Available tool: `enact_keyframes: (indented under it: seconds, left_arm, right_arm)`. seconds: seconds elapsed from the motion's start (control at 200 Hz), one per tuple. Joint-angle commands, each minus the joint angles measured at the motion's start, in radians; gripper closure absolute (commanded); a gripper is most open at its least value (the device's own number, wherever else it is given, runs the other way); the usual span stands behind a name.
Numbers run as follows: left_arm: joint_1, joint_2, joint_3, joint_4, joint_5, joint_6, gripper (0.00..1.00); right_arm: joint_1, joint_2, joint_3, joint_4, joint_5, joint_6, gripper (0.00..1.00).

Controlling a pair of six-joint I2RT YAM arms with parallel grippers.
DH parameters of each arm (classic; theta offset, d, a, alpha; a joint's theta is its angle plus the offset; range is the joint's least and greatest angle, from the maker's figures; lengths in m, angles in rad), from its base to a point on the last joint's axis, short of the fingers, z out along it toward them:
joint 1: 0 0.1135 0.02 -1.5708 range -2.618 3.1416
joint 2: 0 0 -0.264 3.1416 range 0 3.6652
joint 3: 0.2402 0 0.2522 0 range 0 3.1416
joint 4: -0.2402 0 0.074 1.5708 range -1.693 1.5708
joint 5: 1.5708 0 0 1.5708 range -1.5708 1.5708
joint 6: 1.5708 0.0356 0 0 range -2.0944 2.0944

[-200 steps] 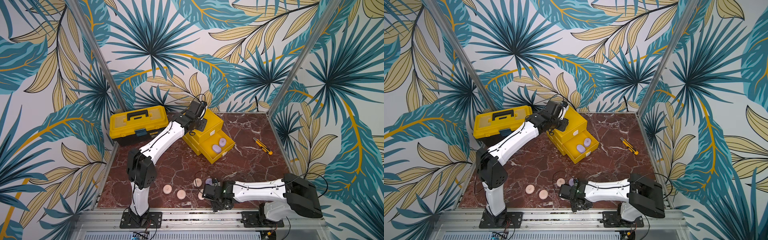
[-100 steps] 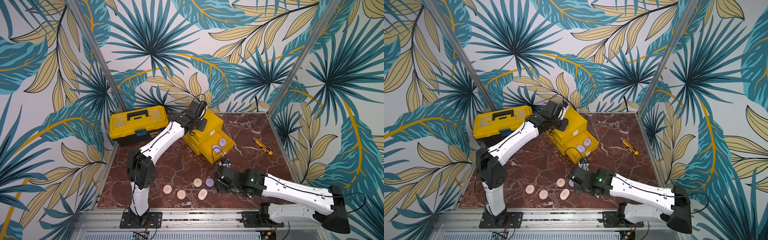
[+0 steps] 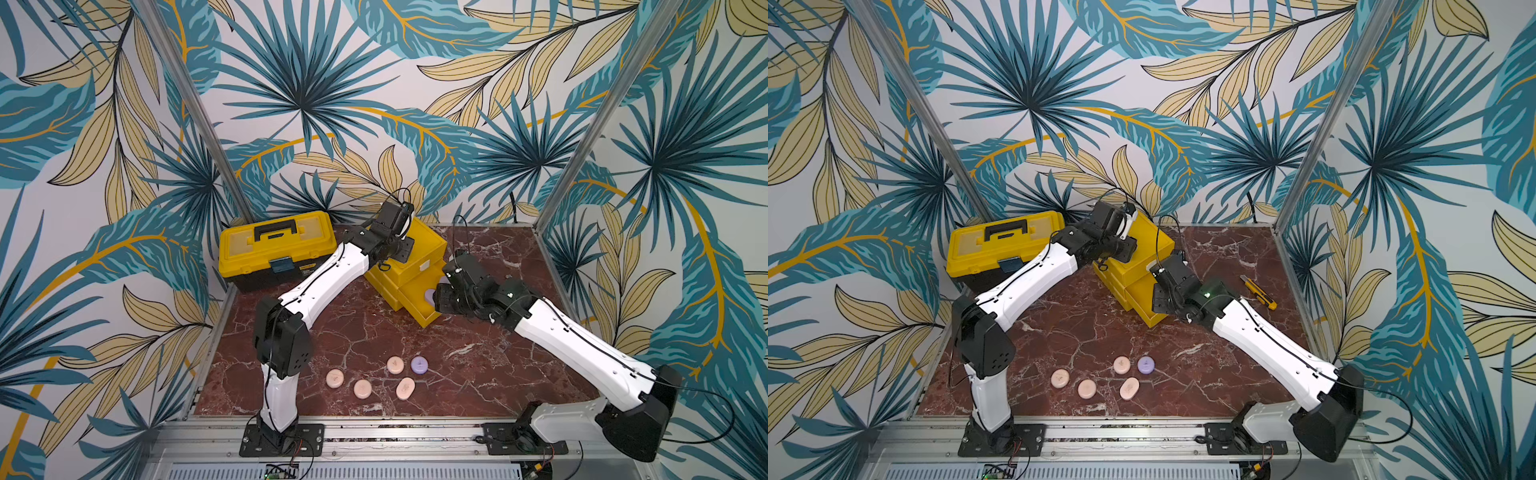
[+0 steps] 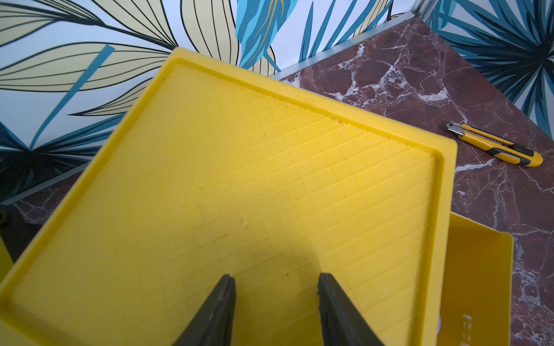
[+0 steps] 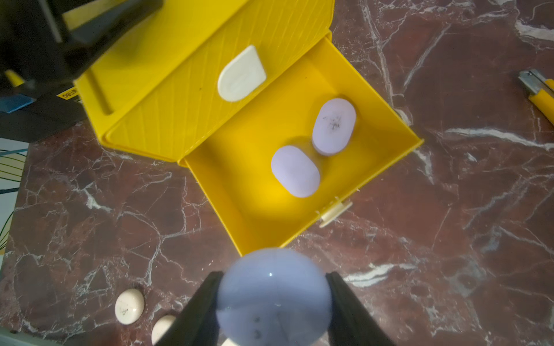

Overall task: Put the bluetooth earphones in the drawer according to color
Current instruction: Place the bluetooth earphone in the drawer.

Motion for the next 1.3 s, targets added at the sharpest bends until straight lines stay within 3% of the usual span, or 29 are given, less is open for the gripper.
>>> enact_keyframes:
  seconds: [0.0,0.516,1.297]
  left_arm:
    - [0.002,-0.022,-0.025,-0.041,0.015,-0.002,0.51]
    - [0.001,-0.024,-0.023,-0.045,0.011,0.005,0.51]
    - [0.0,-0.019,-0.014,-0.05,0.007,0.018,0.51]
  right_arm:
    - [-0.036,0.07,0.018,0.081,-0.082,-0.066,0.52]
    - [-0.098,0.306,0.058,0.171,-0.196,-0.093,0.52]
    - [-0.117,0.41,0.113,0.13,-0.223,-0.117,0.48]
